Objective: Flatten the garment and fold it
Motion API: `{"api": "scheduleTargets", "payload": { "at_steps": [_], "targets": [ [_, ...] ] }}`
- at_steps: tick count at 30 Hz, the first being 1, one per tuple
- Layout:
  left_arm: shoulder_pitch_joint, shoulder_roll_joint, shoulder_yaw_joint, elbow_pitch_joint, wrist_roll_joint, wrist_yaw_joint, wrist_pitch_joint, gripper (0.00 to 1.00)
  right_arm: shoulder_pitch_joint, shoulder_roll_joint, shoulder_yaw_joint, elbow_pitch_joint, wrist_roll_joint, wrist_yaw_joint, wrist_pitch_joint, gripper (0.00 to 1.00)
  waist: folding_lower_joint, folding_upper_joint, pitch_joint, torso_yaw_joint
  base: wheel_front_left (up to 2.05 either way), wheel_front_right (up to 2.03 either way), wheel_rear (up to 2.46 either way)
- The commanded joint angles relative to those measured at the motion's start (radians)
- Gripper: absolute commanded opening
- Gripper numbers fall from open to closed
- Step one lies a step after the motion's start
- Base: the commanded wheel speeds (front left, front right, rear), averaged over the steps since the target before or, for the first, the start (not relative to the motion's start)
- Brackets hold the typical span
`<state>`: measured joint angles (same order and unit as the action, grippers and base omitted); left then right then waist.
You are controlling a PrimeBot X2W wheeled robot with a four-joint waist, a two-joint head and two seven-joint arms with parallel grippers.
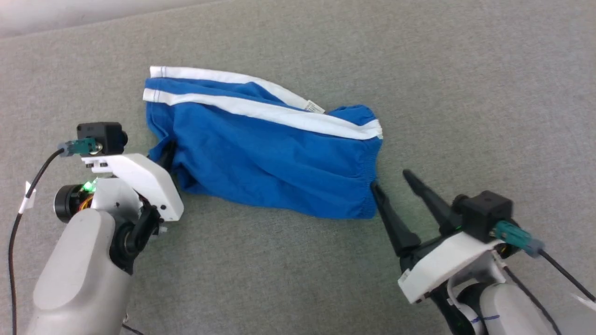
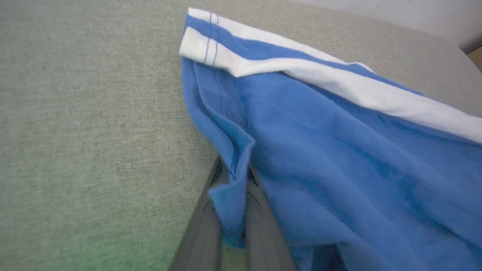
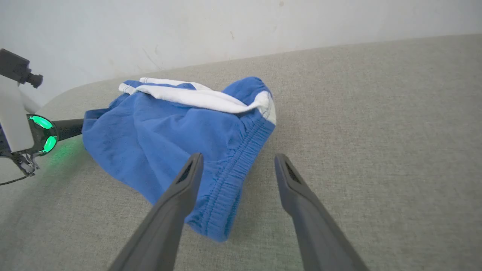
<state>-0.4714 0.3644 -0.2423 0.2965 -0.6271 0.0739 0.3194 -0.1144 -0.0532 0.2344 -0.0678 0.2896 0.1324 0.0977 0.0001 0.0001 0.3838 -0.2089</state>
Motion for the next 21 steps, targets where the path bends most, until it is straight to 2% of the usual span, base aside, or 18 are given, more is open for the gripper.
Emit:
{"api": "scheduleTargets", "payload": {
  "at_steps": [1, 9, 10, 17, 18, 19, 20, 21],
  "targets": [
    [0.034, -0.004, -0.009, 0.012, 0.005, 0.007, -0.001, 0.0, -0.009, 0.003, 0.004, 0.021, 0.005, -0.002, 0.013, 1.0, -0.0001, -0.0001, 0.008, 0.007, 0.0, 0.0, 0.0],
    [0.02, -0.007, -0.012, -0.003, 0.01, 0.012, -0.022, 0.0, -0.083, 0.003, 0.049, 0.126, 0.018, -0.002, 0.111, 1.0, -0.0001, -0.0001, 0.034, 0.019, 0.0, 0.0, 0.0],
    [0.016, -0.006, -0.011, -0.006, 0.009, 0.012, -0.024, 0.0, -0.102, 0.003, 0.058, 0.153, 0.017, -0.002, 0.159, 1.0, -0.0001, -0.0001, 0.042, 0.023, 0.0, 0.0, 0.0],
    [0.003, -0.003, -0.009, -0.01, 0.007, 0.007, -0.044, 0.0, -0.149, 0.003, 0.107, 0.174, -0.007, -0.002, 0.305, 0.99, -0.0001, -0.0001, 0.064, 0.041, 0.0, 0.0, 0.0],
    [0.002, -0.004, -0.008, -0.008, 0.006, 0.006, -0.05, 0.0, -0.153, 0.003, 0.115, 0.172, -0.01, -0.002, 0.319, 0.55, -0.0001, -0.0001, 0.065, 0.043, 0.0, 0.0, 0.0],
    [0.001, -0.005, -0.008, -0.007, 0.006, 0.005, -0.056, 0.0, -0.158, 0.003, 0.121, 0.169, -0.011, -0.002, 0.33, 0.41, -0.0001, -0.0001, 0.065, 0.046, 0.0, 0.0, 0.0],
    [0.001, -0.005, -0.008, -0.007, 0.006, 0.005, -0.056, 0.0, -0.158, 0.003, 0.121, 0.169, -0.011, -0.002, 0.33, 0.41, -0.0001, -0.0001, 0.065, 0.046, 0.0, 0.0, 0.0],
    [0.002, -0.007, -0.006, -0.005, 0.006, 0.005, -0.065, 0.0, -0.164, 0.003, 0.126, 0.165, -0.015, -0.002, 0.336, 0.24, -0.0001, -0.0001, 0.064, 0.05, 0.0, 0.0, 0.0]
  ]
}}
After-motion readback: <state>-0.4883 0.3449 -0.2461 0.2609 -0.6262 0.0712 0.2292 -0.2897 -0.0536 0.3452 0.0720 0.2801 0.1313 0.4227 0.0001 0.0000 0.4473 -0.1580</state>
